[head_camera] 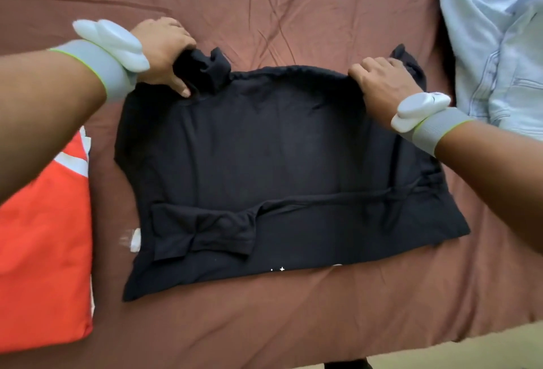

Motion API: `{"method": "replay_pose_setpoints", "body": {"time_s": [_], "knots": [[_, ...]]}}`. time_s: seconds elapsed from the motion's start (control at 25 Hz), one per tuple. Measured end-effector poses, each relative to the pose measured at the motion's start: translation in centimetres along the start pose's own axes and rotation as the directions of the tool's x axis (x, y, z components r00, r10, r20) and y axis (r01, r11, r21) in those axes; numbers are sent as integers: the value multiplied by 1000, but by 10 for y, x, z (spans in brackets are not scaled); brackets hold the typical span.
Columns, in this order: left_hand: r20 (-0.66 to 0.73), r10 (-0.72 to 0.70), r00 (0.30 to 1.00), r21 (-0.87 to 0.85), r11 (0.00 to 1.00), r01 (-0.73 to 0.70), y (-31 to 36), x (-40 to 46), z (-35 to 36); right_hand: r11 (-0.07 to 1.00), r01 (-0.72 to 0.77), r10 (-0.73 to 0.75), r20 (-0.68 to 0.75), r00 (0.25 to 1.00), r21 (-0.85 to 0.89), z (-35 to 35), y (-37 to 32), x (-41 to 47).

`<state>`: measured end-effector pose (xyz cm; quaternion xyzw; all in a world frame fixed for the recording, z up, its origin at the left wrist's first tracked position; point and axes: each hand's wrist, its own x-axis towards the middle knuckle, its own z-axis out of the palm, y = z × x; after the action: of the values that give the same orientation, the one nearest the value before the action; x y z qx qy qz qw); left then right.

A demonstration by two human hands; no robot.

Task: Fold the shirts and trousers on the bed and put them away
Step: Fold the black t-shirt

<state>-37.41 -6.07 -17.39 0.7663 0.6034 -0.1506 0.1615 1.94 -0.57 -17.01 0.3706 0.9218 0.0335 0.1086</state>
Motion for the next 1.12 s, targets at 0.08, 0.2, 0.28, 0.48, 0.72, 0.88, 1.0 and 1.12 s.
{"method": "replay_pose_setpoints", "body": {"time_s": [0.08, 0.2, 0.28, 0.48, 0.72, 0.88, 1.0, 1.12], "knots": [[-111, 10, 994, -112, 993, -23, 2, -21, -8, 998, 56, -56, -34, 998, -3, -5, 4, -10], [-304, 40, 952, -112, 991, -78, 17, -72, 1, 998, 53, -55, -66, 996, -38, -3, -6, -40], [-304, 91, 948, -102, 987, -128, 36, -114, 18, 999, 18, -20, -58, 998, -27, 1, -17, -66], [-189, 224, 956, -113, 962, -248, 71, -172, 73, 994, -101, 105, 104, 989, -42, 16, -22, -118], [-239, 107, 965, -184, 971, -153, 84, -189, 86, 990, -97, 100, 23, 995, -105, 13, -3, -137], [-207, 108, 973, -179, 973, -146, 95, -190, 93, 995, -39, 41, 18, 999, -97, 17, 3, -127], [-154, 66, 986, -201, 975, -97, 97, -190, 95, 984, -122, 133, 80, 988, -127, 10, 5, -111], [-216, 162, 963, -290, 931, -222, 113, -186, 76, 964, -229, 241, 80, 967, -134, 6, 7, -110]]}}
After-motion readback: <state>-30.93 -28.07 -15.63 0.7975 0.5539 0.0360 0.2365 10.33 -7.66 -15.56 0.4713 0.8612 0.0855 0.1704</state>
